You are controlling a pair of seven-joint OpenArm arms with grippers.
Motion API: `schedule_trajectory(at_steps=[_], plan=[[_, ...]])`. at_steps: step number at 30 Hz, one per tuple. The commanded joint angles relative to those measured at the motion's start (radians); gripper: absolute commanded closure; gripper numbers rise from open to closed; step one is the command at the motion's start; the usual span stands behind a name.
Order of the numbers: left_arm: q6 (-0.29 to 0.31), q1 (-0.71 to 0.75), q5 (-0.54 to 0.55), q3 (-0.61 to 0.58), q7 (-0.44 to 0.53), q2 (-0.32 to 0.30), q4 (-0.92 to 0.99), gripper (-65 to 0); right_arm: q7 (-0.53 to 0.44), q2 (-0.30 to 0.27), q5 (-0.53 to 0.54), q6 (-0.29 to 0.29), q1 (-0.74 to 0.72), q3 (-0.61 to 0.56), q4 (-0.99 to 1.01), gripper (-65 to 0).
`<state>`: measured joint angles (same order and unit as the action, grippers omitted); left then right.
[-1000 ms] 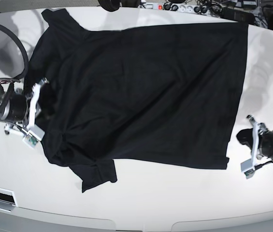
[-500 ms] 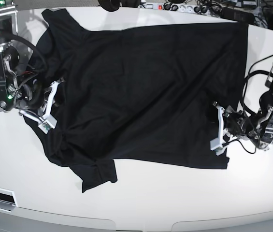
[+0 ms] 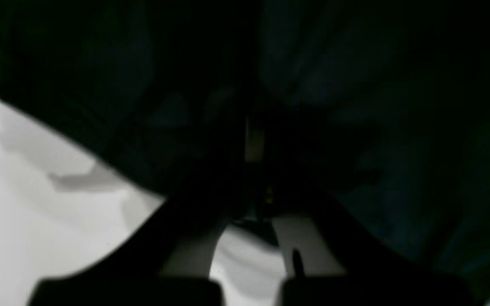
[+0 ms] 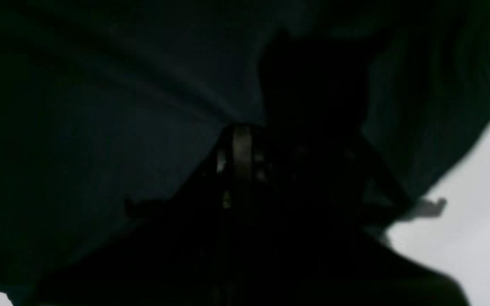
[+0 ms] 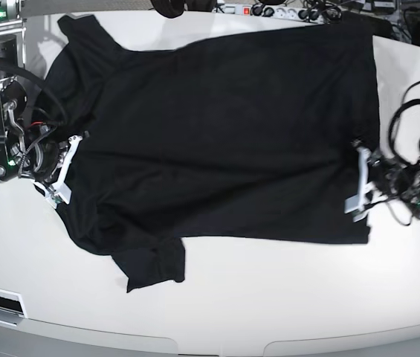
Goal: Layout the t-shirt on the table in an organized manner, then fold the t-shirt properly
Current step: 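Grasp the shirt hem with both grippers and drag it to smooth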
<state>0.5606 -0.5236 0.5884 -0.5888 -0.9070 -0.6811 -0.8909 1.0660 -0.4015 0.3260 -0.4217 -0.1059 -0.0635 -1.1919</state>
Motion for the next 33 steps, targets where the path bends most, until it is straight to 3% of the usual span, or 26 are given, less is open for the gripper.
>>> schedule_trajectory(at_steps=[1, 4, 6, 11, 16, 19, 21, 29, 32, 33], plan=[[-0.009, -0.009, -0.016, 0.002, -0.029, -0.041, -0.015, 0.0, 0.084, -0.017, -0.090, 0.030, 0.009, 0.001, 0.008, 0.0], [-0.008, -0.009, 0.002, 0.002, -0.034, -0.094, -0.048, 0.0, 0.110, -0.017, -0.169, 0.061, 0.009, 0.001, 0.008, 0.0], [-0.008, -0.009, 0.016, 0.002, -0.032, -0.125, -0.065, 0.0, 0.105, -0.017, -0.161, 0.063, 0.008, 0.001, 0.007, 0.0], [-0.008, -0.014, 0.057, 0.002, -0.010, -0.179, -0.142, 0.0, 0.098, -0.018, 0.020, -0.012, 0.005, 0.001, -0.064, 0.0], [0.002, -0.085, 0.198, 0.002, -0.006, -0.178, -0.214, 0.0, 0.098, -0.017, 0.044, -0.083, -0.026, 0.001, -0.195, 0.0], [0.063, -0.134, 0.304, 0.005, -0.006, -0.137, -0.226, 0.0, 0.063, -0.018, 0.045, -0.121, -0.060, 0.001, -0.227, 0.0], [0.073, -0.139, 0.301, 0.010, 0.002, -0.089, -0.219, 0.0, 0.035, -0.018, 0.045, -0.119, -0.076, 0.001, -0.227, 0.0], [0.071, -0.133, 0.040, 0.010, 0.145, 0.175, 0.037, 0.0, -0.121, -0.017, 0.037, -0.091, -0.121, 0.001, -0.227, 0.0], [0.038, -0.133, -0.047, 0.010, 0.192, 0.232, 0.163, 0.0, -0.156, -0.017, 0.037, -0.089, -0.127, 0.001, -0.227, 0.0], [0.021, -0.133, -0.068, 0.010, 0.210, 0.241, 0.202, 0.0, -0.158, -0.017, 0.037, -0.076, -0.127, 0.001, -0.227, -2.6]])
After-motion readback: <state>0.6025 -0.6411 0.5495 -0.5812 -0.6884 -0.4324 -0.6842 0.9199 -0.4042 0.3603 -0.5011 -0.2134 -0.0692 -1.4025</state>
